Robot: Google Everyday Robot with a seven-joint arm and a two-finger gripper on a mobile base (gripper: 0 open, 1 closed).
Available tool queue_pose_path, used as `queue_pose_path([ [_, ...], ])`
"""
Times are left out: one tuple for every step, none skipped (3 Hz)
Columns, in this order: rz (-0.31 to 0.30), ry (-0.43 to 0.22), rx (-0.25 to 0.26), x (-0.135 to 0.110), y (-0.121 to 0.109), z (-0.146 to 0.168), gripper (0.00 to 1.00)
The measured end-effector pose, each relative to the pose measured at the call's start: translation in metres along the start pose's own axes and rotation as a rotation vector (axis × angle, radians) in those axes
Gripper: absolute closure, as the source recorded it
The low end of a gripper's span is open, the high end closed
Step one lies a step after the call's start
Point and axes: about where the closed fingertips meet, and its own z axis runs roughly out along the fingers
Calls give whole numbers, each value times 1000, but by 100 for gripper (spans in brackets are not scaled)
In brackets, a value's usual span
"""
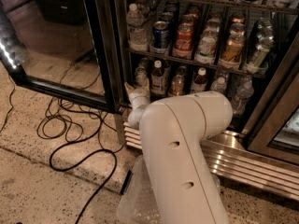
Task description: Pick 7up can from bottom shelf of fridge
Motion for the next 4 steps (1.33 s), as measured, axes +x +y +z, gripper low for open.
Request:
queue_pose_path([
  [-12,4,4,2,-3,8,29],
  [-35,6,26,5,-15,15,29],
  [-51,9,41,7,-23,20,30],
  [-55,1,77,2,-37,41,31],
])
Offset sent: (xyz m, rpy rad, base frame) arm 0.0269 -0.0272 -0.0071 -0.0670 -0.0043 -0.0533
